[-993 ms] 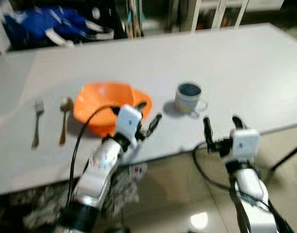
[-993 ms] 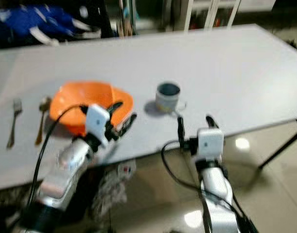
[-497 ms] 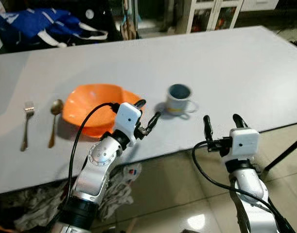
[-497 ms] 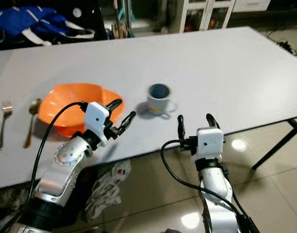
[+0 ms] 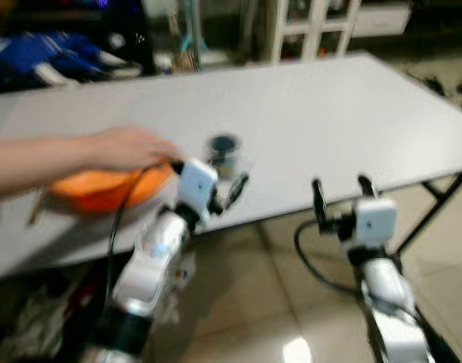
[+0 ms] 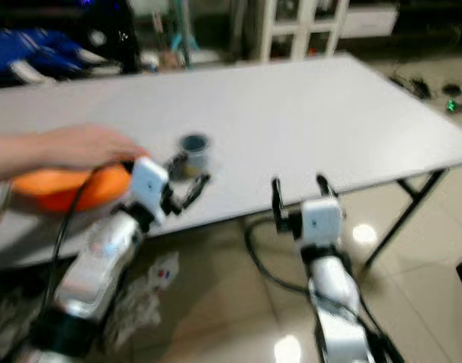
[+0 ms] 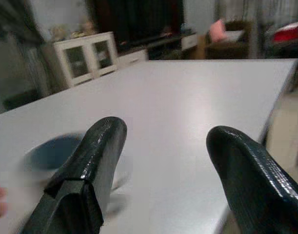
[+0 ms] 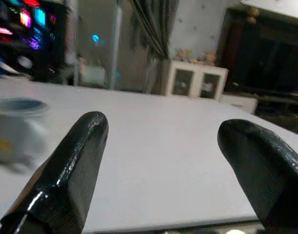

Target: Setting the table

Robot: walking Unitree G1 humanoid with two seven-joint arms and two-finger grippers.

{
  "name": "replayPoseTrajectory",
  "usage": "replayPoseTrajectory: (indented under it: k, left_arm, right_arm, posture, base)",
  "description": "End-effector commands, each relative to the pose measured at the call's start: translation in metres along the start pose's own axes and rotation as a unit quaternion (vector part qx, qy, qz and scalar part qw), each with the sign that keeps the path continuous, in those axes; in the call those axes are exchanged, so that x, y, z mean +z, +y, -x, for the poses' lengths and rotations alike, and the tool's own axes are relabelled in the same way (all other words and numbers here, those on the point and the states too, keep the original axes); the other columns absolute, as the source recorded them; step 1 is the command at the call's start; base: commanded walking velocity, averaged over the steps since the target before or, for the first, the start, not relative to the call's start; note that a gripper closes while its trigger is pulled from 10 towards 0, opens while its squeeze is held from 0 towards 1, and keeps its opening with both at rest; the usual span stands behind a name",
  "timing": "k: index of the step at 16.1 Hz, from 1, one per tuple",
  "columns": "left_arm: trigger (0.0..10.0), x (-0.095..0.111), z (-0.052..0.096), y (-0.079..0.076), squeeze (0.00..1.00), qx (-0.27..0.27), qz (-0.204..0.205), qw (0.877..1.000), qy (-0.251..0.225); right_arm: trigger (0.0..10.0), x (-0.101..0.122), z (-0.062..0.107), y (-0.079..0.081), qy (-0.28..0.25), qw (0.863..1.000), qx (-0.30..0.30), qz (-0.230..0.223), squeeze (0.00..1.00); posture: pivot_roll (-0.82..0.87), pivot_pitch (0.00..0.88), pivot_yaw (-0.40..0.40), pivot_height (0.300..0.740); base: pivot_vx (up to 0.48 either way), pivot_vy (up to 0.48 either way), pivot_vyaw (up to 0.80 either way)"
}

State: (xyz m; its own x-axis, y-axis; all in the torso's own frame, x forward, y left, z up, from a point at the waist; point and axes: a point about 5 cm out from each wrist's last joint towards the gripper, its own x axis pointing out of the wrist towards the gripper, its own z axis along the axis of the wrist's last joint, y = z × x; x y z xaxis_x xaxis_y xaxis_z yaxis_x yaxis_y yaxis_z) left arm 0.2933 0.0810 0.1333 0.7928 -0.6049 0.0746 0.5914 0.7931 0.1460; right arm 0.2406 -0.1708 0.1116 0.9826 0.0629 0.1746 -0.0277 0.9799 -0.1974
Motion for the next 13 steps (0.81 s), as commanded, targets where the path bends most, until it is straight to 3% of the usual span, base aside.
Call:
replayPoseTrajectory:
  k: [1, 5, 13]
  left_arm:
    - [10.0, 0.0023, 0.0003, 0.0041, 0.00, 0.000, -0.012, 1.000, -0.001]
    - [10.0, 0.0012, -0.0001, 0.0034, 0.00, 0.003, -0.004, 1.000, -0.002]
    - [10.0, -0.0009, -0.0009, 0.0078, 0.00, 0.013, -0.009, 1.000, 0.003]
  right_arm:
    - [10.0, 0.0041, -0.0035, 0.0006, -0.010, 1.000, -0.002, -0.004, 0.00]
    - [10.0, 0.0041, -0.0009, -0.0027, -0.009, 1.000, -0.011, -0.015, 0.00]
    - [10.0, 0.0032, -0.0009, -0.0040, -0.004, 0.999, -0.016, -0.039, 0.00]
  posture:
    - [-0.07, 0.000, 0.035, 0.740]
    - [-0.08, 0.000, 0.036, 0.740]
    - [-0.08, 0.000, 0.031, 0.740]
  base:
    - [0.345, -0.330, 0.00]
    - [0.356, -0.316, 0.00]
    - [0.000, 0.000, -0.67]
